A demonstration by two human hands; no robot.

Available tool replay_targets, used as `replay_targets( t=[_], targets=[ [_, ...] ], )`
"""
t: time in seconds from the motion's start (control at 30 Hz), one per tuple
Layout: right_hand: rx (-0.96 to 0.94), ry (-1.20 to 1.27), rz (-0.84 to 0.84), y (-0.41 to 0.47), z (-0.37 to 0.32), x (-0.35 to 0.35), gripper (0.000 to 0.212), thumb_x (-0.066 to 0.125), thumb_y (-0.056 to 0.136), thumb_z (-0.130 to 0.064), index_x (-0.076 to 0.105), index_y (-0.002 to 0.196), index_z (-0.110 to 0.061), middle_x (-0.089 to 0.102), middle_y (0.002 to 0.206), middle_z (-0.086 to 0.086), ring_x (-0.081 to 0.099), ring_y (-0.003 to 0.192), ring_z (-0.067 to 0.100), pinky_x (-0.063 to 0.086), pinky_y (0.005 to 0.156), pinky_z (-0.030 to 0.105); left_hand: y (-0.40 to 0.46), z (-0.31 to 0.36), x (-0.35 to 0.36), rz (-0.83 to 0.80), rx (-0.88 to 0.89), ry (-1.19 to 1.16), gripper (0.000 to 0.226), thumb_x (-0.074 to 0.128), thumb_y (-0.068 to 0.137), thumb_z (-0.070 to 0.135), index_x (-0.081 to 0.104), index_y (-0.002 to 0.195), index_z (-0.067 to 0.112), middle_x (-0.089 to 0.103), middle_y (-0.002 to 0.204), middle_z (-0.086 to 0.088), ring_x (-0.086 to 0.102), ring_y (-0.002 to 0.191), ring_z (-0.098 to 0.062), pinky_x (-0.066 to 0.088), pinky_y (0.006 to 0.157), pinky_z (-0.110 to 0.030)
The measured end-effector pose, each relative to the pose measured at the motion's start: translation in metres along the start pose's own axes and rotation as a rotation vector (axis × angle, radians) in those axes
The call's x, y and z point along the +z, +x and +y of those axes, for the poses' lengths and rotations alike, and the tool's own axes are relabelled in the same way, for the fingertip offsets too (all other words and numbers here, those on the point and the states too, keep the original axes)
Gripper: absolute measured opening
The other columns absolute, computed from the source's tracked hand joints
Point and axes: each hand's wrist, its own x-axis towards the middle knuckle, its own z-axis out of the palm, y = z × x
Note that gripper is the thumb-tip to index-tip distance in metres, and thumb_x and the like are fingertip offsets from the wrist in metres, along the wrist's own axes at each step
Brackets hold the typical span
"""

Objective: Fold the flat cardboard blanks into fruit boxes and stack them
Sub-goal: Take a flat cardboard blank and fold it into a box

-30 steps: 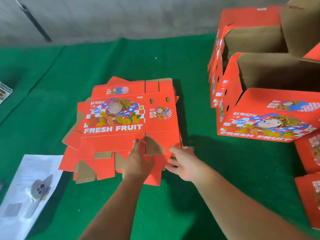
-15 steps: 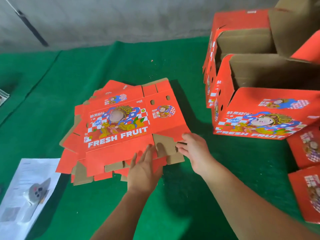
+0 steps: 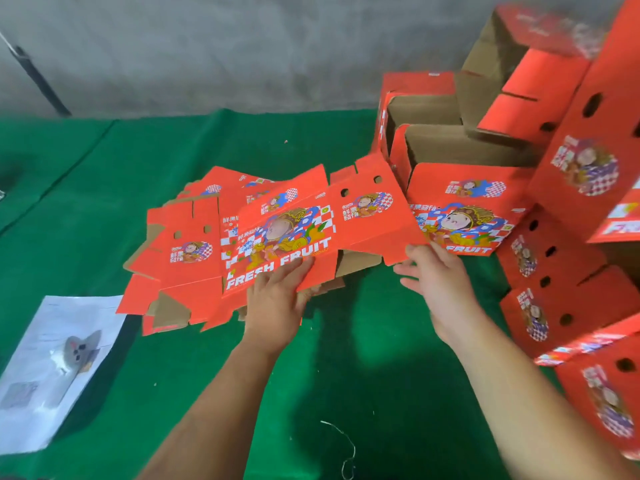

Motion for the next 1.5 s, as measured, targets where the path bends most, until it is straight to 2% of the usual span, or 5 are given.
replay_targets(
  t=[0.33, 0.77, 0.97, 1.27, 1.5],
  targets=[
    [0.067, 0.104, 0.067, -0.048, 0.010, -0.043, 0.013, 0.055, 0.099, -0.013, 0.068, 0.094, -0.014, 0.076, 0.077, -0.002, 0.071, 0.095, 0.027, 0.053, 0.090, 0.041, -0.040, -0.050, -0.038, -0.204, -0.554, -0.003, 0.038, 0.063, 0.096, 0.048, 0.063, 0.133, 0.043, 0.071, 0.125, -0.007, 0.066, 0.114, -0.035, 0.051, 0.097, -0.045],
    [-0.047, -0.029, -0.113, -0.071, 0.013, -0.050, 0.023, 0.052, 0.105, -0.045, 0.075, 0.107, -0.041, 0.068, 0.124, -0.014, 0.064, 0.116, 0.006, 0.052, 0.092, 0.033, -0.074, 0.101, -0.004, -0.299, -0.633, -1.011, 0.016, 0.052, 0.108, 0.030, 0.067, 0.107, 0.028, 0.071, 0.079, 0.027, 0.057, 0.095, -0.018, 0.047, 0.084, -0.032],
    [-0.304, -0.504, -0.294, -0.064, 0.010, -0.074, 0.075, 0.070, 0.094, -0.038, 0.025, 0.150, -0.062, 0.013, 0.157, -0.019, 0.020, 0.150, 0.000, 0.019, 0.123, 0.030, -0.060, 0.152, 0.002, -0.217, -0.707, -1.184, 0.016, 0.048, 0.108, 0.017, 0.064, 0.107, 0.015, 0.057, 0.090, -0.009, 0.052, 0.085, -0.027, 0.050, 0.071, -0.036],
    [-0.511, -0.723, -0.053, -0.029, -0.013, -0.112, 0.073, 0.054, 0.096, -0.004, 0.032, 0.153, -0.043, 0.036, 0.160, -0.009, 0.047, 0.138, 0.024, 0.046, 0.105, 0.048, -0.048, 0.195, 0.006, -0.268, -0.752, -1.228, 0.036, 0.043, 0.094, -0.004, 0.072, 0.090, 0.016, 0.064, 0.072, -0.007, 0.050, 0.076, -0.025, 0.053, 0.080, -0.044],
    [-0.447, -1.350, -0.049, -0.026, -0.035, -0.114, 0.106, 0.059, 0.090, -0.056, -0.028, 0.150, -0.048, 0.010, 0.160, 0.003, 0.018, 0.148, 0.031, 0.010, 0.124, 0.050, -0.042, 0.234, 0.008, -0.434, -0.607, -1.255, 0.020, 0.046, 0.102, 0.004, 0.065, 0.099, 0.002, 0.058, 0.081, -0.023, 0.054, 0.070, -0.028, 0.047, 0.065, -0.036]
  ],
)
